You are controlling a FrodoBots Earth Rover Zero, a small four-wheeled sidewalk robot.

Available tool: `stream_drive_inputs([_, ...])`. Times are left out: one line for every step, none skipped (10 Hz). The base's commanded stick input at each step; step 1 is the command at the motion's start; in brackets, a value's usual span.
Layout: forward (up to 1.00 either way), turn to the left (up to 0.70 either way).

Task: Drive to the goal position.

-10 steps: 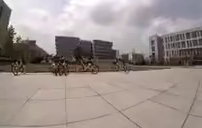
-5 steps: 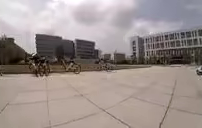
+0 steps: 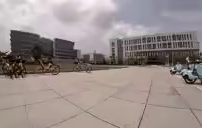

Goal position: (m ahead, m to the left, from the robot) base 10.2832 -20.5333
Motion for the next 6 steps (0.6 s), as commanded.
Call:
stream_drive_inputs([0.35,-0.01])
stream_drive_inputs([0.5,-0.02])
stream_drive_inputs([0.5,-0.02])
stream_drive_inputs([0.5,-0.02])
stream_drive_inputs([0.5,-0.02])
stream_drive_inputs([0.5,-0.02])
